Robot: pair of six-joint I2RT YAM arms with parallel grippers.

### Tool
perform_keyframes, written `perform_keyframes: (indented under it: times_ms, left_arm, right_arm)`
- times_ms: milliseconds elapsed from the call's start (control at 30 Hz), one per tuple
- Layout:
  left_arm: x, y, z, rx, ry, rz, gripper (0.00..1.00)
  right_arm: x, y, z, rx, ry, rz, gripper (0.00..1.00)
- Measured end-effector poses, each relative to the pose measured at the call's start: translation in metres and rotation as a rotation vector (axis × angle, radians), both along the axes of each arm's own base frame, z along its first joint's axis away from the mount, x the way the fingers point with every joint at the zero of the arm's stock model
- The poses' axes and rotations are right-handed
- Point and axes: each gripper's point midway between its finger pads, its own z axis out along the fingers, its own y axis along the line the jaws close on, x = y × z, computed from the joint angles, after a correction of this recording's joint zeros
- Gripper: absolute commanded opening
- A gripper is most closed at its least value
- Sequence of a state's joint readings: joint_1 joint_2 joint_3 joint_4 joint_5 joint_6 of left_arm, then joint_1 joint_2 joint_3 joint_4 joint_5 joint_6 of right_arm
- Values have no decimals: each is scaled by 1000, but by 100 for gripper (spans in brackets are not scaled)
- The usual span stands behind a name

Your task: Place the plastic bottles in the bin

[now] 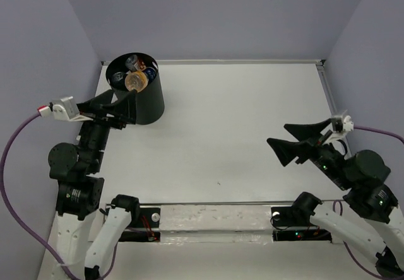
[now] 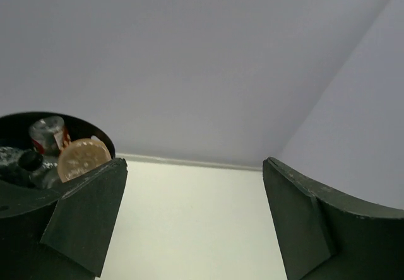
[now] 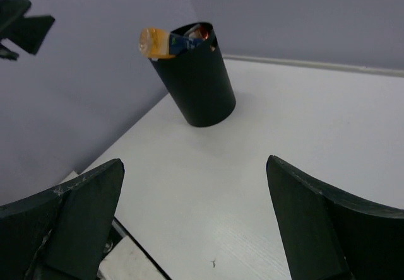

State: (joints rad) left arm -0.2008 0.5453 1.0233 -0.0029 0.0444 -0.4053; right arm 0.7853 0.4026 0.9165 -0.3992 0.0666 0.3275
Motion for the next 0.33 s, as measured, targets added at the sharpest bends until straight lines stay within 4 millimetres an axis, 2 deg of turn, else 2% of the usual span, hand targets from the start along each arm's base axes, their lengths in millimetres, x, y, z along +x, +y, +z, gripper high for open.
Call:
perform_keyframes:
  times_ms: [133, 200, 333]
  left_arm:
    - [-13, -17, -31, 27, 43, -108, 99]
    - [-18, -26, -56, 41, 96, -163, 99]
    - [-20, -36, -81, 48, 147, -223, 99]
  right_arm:
    - [-15, -35, 22, 76, -78, -78, 100]
    - [-20, -46, 25, 98, -96, -105, 100]
    - [-21, -61, 24, 116, -98, -158, 100]
